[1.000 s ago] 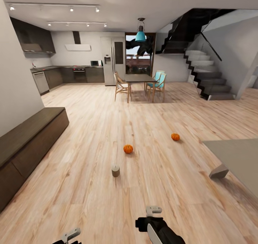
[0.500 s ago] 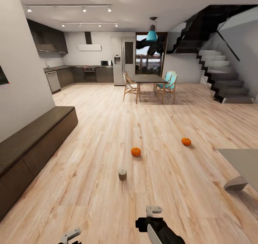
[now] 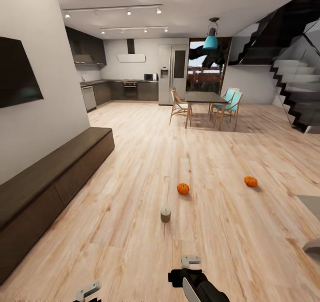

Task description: Place each of the two pumpkins and all three candles from the living room inside a cabinet in the living room (use any cabinet), then make sure every cabinet is closed, and position the cauldron so it is next to a table in the living room.

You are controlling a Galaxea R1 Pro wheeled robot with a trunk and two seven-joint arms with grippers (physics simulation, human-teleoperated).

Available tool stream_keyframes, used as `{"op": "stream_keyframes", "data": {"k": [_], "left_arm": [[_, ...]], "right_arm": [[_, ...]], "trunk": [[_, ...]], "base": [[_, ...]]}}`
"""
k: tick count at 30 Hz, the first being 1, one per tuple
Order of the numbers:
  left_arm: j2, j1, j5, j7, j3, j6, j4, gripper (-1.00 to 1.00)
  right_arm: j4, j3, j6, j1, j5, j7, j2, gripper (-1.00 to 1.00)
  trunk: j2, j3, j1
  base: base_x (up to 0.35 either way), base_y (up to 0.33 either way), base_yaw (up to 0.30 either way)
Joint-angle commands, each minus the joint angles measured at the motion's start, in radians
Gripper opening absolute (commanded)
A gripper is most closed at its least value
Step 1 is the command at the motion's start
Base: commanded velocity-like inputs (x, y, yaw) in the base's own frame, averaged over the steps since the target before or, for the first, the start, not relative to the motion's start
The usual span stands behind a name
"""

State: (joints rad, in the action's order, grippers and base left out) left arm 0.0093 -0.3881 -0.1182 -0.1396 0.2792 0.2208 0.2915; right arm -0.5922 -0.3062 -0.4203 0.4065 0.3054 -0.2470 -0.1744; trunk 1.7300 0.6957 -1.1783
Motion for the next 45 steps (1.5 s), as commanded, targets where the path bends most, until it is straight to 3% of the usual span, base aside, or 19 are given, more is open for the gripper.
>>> {"op": "stream_keyframes", "data": {"k": [1, 45], "left_arm": [[0.0, 0.0, 0.0, 0.0, 0.0, -0.002, 0.0, 1.0], [-0.004, 0.0, 0.0, 0.0, -0.001, -0.008, -0.006, 1.0]], "right_arm": [[0.0, 0.0, 0.0, 0.0, 0.0, 0.0, 0.0, 1.0], [0.0, -0.004, 0.0, 0.0, -0.002, 0.0, 0.0, 1.0]], "trunk": [[0.0, 0.001, 0.0], [0.0, 0.052, 0.0]], "base": [[0.0, 0.0, 0.195], [0.044, -0.006, 0.208]]}}
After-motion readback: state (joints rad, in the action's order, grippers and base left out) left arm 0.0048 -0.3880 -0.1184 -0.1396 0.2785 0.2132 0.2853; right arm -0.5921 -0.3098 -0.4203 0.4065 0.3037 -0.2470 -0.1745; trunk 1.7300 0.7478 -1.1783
